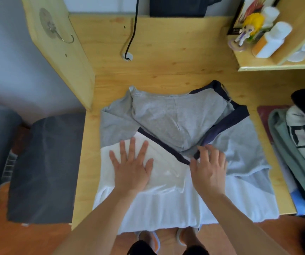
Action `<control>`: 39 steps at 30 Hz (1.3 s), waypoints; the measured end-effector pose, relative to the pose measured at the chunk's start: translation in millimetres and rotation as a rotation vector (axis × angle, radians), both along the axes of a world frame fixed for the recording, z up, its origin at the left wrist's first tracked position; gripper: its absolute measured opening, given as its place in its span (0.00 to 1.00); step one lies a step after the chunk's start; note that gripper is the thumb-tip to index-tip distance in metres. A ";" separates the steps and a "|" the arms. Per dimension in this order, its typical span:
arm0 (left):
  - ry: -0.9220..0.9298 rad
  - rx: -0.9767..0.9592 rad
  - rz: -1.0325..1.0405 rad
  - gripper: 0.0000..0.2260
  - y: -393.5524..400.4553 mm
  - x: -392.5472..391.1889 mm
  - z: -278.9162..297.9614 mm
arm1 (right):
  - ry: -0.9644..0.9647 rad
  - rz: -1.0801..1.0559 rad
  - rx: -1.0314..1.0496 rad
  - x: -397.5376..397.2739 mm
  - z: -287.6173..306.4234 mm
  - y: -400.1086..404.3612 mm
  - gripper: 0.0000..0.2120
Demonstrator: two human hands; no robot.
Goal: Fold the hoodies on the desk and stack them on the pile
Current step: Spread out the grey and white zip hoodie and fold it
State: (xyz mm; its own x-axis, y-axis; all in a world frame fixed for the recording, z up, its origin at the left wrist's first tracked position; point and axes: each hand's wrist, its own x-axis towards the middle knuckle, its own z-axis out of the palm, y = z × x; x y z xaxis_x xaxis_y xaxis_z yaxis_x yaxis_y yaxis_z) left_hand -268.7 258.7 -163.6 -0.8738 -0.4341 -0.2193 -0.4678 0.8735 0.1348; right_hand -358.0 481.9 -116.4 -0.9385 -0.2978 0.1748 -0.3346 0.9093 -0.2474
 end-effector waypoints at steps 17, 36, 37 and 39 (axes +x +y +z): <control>0.190 0.093 -0.341 0.28 60.1 4.6 25.8 | 0.119 0.042 -0.101 -3.9 9.5 22.2 0.15; 0.421 -0.034 0.108 0.07 73.6 -39.2 59.7 | -0.167 0.062 -0.183 -14.0 8.3 28.0 0.18; 0.432 -0.015 0.144 0.12 73.4 -40.4 62.4 | -0.183 0.090 -0.140 -13.9 7.7 25.8 0.20; 0.269 0.077 0.051 0.21 83.7 -40.7 59.7 | -0.323 0.201 0.091 -9.5 2.8 22.1 0.26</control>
